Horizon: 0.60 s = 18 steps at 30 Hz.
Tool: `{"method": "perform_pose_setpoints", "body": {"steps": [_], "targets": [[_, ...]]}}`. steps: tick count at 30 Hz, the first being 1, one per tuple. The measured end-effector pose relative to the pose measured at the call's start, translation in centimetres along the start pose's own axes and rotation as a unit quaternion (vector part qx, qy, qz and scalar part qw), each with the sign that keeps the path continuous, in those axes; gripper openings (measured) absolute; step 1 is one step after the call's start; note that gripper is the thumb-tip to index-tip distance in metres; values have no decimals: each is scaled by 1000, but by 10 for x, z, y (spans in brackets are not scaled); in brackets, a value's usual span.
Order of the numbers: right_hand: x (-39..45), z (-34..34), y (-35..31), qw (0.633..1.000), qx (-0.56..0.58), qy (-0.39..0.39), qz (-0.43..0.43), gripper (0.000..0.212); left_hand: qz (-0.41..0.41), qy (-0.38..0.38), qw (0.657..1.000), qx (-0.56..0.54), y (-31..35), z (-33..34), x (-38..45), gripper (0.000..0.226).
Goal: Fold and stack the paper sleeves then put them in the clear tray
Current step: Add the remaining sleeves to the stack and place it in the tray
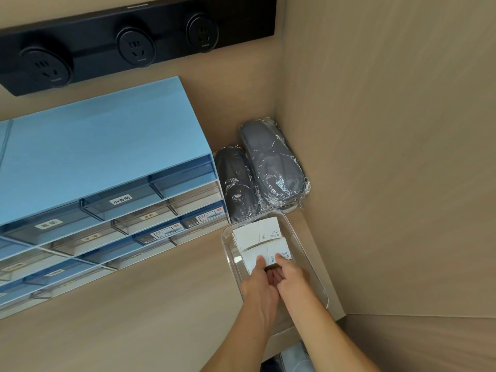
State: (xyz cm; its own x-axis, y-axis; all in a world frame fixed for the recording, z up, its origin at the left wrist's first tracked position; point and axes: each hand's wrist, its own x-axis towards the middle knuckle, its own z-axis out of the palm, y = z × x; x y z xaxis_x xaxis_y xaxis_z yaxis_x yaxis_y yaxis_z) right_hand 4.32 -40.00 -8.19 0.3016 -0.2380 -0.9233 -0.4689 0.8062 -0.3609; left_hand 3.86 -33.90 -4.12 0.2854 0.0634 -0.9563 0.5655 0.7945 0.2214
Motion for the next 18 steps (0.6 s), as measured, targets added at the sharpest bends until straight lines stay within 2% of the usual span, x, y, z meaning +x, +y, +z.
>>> {"method": "perform_pose_setpoints", "body": {"steps": [5, 10, 15, 18], "targets": [[-1, -3, 0, 999, -38, -14, 2, 28, 12, 43, 999, 19, 0, 4, 0, 32], [3, -1, 0, 998, -68, -4, -2, 32, 37, 50, 998, 33, -5, 2, -2, 33], [1, 0, 4, 994, -111, -4, -13, 26, 54, 57, 996, 48, -5, -1, -2, 24], [-6, -4, 4, 989, -136, 19, -48, 17, 62, 53, 994, 75, -5, -2, -5, 29]]}}
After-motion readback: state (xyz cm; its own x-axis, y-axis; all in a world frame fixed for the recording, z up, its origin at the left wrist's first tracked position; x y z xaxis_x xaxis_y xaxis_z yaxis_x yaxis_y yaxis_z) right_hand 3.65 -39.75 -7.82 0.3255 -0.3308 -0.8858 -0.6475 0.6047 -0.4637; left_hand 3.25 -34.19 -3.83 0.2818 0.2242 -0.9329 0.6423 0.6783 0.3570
